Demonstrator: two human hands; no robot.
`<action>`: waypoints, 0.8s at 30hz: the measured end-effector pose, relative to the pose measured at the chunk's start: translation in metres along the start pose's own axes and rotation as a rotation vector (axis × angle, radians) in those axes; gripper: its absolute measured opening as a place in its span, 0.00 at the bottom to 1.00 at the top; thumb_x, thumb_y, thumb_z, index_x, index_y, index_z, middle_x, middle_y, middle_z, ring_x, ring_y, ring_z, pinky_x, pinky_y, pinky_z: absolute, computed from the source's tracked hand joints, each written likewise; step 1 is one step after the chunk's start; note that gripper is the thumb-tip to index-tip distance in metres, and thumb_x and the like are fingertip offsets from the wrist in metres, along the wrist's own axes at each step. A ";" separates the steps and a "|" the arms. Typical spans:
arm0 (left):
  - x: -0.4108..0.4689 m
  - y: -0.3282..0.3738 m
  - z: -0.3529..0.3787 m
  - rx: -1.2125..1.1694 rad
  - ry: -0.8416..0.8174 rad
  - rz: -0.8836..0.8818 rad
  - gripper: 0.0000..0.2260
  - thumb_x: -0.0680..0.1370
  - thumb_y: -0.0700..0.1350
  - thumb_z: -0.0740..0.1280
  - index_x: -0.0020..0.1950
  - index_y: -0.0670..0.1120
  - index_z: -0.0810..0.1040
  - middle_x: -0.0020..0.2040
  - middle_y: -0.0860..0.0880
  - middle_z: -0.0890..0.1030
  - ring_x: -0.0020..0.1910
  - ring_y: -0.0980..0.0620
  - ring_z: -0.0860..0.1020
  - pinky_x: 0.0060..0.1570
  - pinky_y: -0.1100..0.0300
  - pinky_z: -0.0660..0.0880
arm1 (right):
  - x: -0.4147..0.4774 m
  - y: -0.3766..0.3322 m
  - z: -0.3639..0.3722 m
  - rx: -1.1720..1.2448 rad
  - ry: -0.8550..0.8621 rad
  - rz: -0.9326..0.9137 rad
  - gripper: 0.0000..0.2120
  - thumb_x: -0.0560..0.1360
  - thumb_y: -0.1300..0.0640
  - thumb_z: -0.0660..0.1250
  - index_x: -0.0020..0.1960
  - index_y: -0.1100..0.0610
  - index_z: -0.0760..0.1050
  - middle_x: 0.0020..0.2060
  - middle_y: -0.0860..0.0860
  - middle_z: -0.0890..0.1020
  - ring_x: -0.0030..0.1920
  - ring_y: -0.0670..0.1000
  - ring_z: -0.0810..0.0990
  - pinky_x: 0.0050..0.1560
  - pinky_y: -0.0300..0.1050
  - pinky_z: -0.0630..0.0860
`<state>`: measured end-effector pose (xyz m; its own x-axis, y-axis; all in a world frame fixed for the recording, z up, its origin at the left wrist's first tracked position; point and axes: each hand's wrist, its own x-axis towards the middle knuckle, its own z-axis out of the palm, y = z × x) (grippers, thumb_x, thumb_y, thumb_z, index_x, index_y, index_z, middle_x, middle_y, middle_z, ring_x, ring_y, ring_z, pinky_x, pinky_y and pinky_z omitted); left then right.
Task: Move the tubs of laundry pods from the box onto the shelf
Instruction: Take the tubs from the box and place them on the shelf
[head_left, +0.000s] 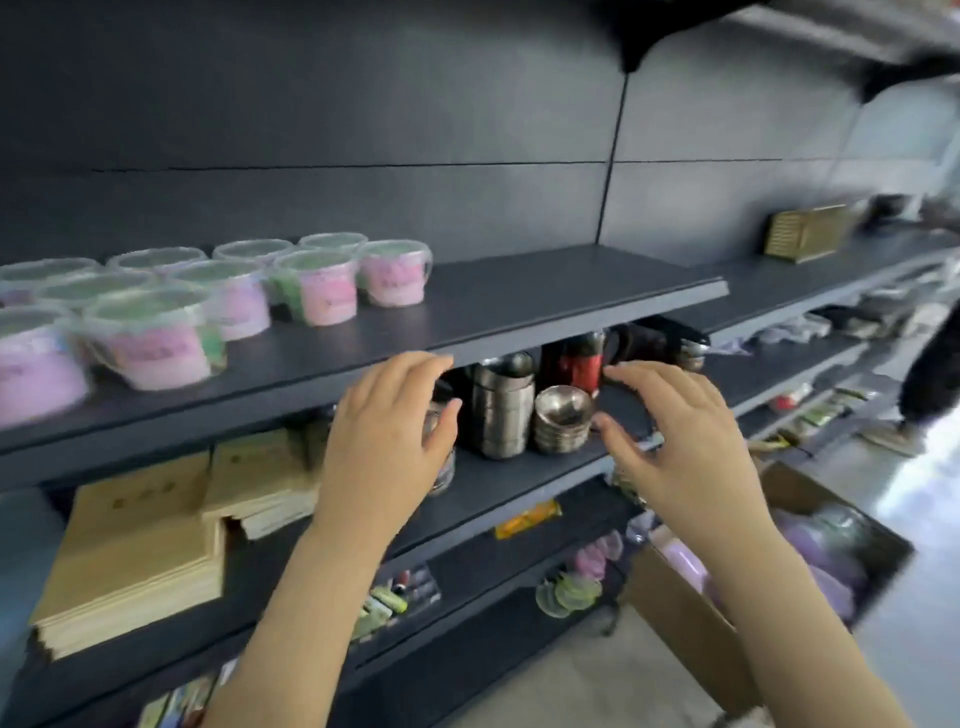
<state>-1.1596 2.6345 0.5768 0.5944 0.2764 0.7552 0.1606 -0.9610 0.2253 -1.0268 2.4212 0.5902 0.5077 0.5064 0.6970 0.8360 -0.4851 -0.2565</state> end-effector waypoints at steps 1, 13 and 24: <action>-0.007 0.020 0.017 -0.025 -0.032 0.016 0.16 0.78 0.47 0.65 0.65 0.46 0.75 0.62 0.49 0.77 0.61 0.46 0.74 0.60 0.49 0.71 | -0.018 0.018 -0.008 -0.022 -0.030 0.037 0.18 0.74 0.53 0.70 0.63 0.55 0.76 0.59 0.50 0.79 0.59 0.54 0.76 0.61 0.46 0.68; -0.084 0.212 0.216 -0.280 -0.505 0.146 0.16 0.77 0.49 0.67 0.65 0.49 0.75 0.60 0.52 0.77 0.60 0.50 0.75 0.57 0.53 0.73 | -0.211 0.227 -0.072 -0.057 -0.159 0.615 0.17 0.73 0.57 0.72 0.61 0.51 0.76 0.56 0.48 0.80 0.55 0.54 0.76 0.54 0.48 0.73; -0.034 0.271 0.424 -0.394 -0.748 0.089 0.17 0.78 0.50 0.65 0.66 0.50 0.74 0.63 0.54 0.76 0.63 0.52 0.73 0.58 0.59 0.70 | -0.203 0.432 -0.040 -0.044 -0.222 0.884 0.18 0.75 0.56 0.70 0.65 0.54 0.75 0.58 0.49 0.79 0.59 0.53 0.76 0.57 0.44 0.69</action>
<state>-0.8020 2.3591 0.3512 0.9785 -0.0144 0.2057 -0.1150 -0.8660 0.4866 -0.7770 2.0808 0.3650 0.9918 0.0603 0.1127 0.1167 -0.7861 -0.6069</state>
